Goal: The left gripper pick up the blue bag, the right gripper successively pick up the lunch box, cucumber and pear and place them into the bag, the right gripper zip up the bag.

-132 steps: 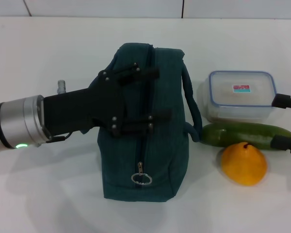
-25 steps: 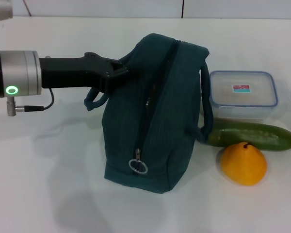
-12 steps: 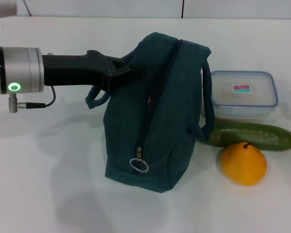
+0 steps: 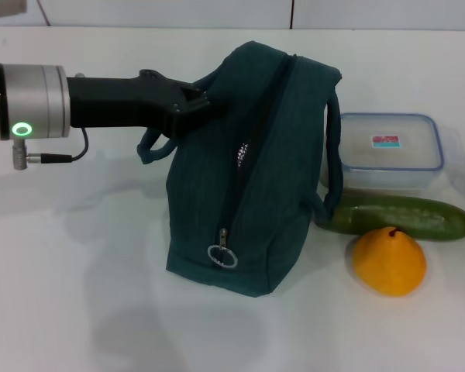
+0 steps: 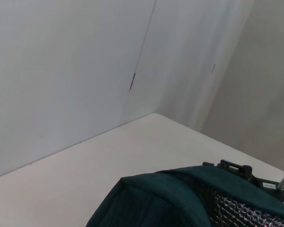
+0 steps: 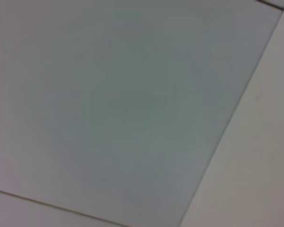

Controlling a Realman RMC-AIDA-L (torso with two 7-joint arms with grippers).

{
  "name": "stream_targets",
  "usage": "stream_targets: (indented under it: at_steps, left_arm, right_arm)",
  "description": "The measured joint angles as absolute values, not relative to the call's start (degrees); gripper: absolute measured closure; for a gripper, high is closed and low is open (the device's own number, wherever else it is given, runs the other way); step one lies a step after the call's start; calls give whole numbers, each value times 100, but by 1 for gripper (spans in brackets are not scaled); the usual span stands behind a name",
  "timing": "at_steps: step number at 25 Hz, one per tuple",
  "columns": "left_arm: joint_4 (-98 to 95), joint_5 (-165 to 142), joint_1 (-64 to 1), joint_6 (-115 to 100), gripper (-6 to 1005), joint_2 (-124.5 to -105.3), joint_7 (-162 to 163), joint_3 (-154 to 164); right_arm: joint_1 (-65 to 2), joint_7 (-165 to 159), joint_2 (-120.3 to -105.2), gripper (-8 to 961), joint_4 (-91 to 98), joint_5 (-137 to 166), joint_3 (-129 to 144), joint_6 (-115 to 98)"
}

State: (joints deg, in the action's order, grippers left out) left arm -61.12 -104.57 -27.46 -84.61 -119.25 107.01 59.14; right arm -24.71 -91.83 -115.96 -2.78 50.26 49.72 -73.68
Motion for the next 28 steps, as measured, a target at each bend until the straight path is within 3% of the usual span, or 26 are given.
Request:
stream_targets:
  at_steps: [28]
  left_arm:
    - [-6117, -10456, -2752, -8478, 952, -11944, 10537, 5915]
  right_arm:
    - [-2950, -9972, -11619, 199, -260, 5599, 5043, -7043]
